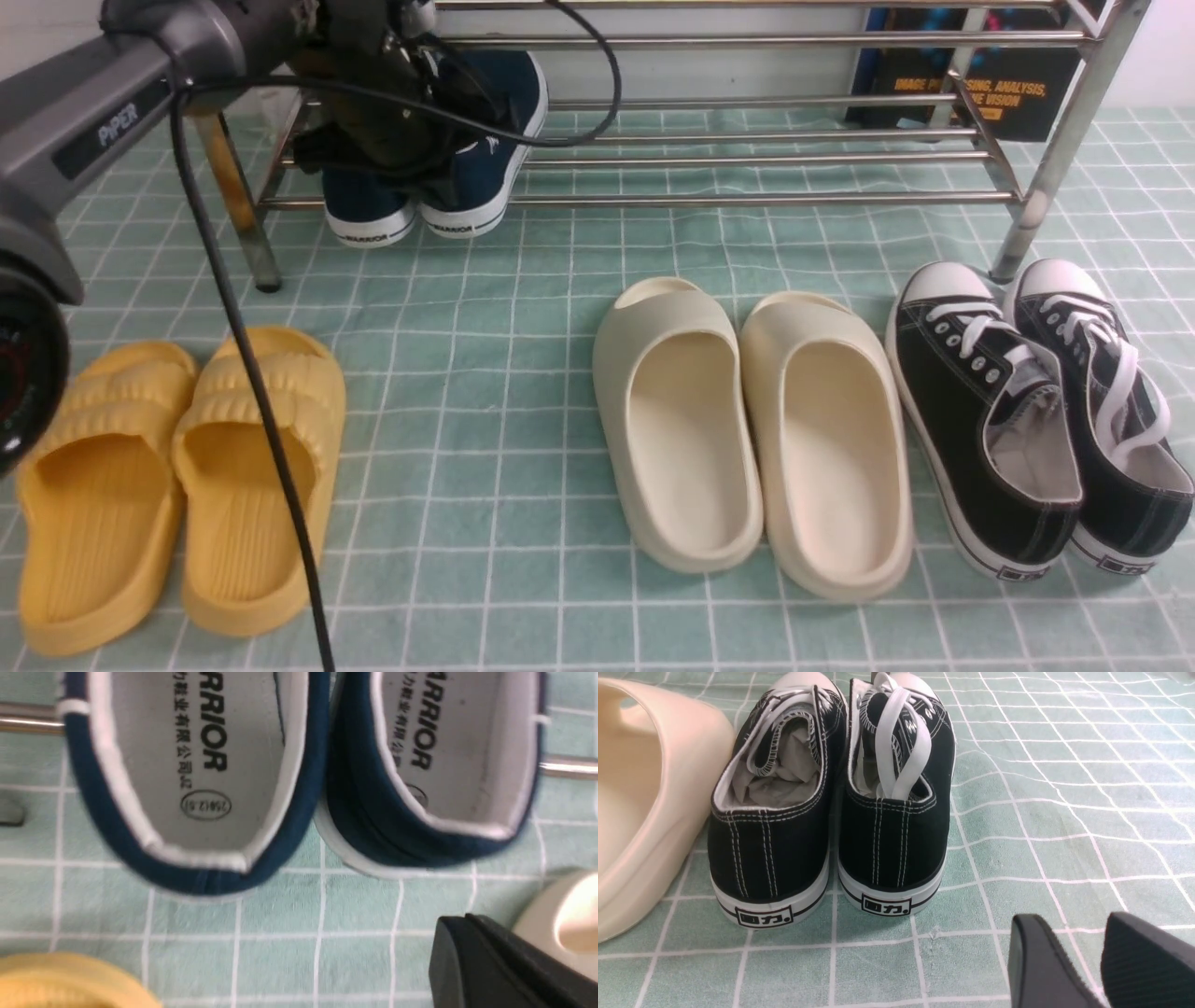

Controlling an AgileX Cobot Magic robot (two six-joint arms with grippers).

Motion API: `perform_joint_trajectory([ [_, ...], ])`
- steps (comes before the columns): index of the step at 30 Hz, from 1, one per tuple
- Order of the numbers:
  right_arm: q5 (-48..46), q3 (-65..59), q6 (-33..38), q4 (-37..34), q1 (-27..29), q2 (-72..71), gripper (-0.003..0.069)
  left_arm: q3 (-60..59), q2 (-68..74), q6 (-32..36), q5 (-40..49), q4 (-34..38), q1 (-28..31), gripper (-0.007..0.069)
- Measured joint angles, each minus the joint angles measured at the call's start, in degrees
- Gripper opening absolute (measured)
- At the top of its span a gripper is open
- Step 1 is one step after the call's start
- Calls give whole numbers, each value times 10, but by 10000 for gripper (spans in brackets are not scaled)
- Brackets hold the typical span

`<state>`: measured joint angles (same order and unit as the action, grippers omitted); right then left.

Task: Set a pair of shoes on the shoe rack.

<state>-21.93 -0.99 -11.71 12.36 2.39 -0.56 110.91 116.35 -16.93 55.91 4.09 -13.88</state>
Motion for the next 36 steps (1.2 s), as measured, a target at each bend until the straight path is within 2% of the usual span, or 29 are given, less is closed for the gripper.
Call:
perform_joint_trajectory([
  [5, 0, 0, 0, 0, 0, 0, 246, -18, -64, 47, 74, 4, -1, 7],
  [9, 0, 0, 0, 0, 0, 0, 246, -83, -134, 56, 82, 2, -1, 10],
  [14, 0, 0, 0, 0, 0, 0, 246, -289, -337, 57, 18, 3, -1, 11],
  [17, 0, 0, 0, 0, 0, 0, 246, -364, -413, 51, -11, 4, -1, 11],
  [21, 0, 0, 0, 0, 0, 0, 246, -524, -588, 20, -56, 4, -1, 11],
  [22, 0, 0, 0, 0, 0, 0, 246, -530, -588, 18, -57, 4, -1, 11],
  [23, 0, 0, 0, 0, 0, 0, 246, -605, -696, -1, -66, -2, -1, 11],
  [24, 0, 0, 0, 0, 0, 0, 246, -610, -704, -3, -66, -2, -1, 11],
  [27, 0, 0, 0, 0, 0, 0, 246, -684, -833, -63, -66, -36, -1, 11],
  [31, 0, 0, 0, 0, 0, 0, 246, -718, -932, -119, -38, -82, -1, 11],
  [36, 0, 0, 0, 0, 0, 0, 246, -727, -976, -128, -5, -94, -1, 15],
])
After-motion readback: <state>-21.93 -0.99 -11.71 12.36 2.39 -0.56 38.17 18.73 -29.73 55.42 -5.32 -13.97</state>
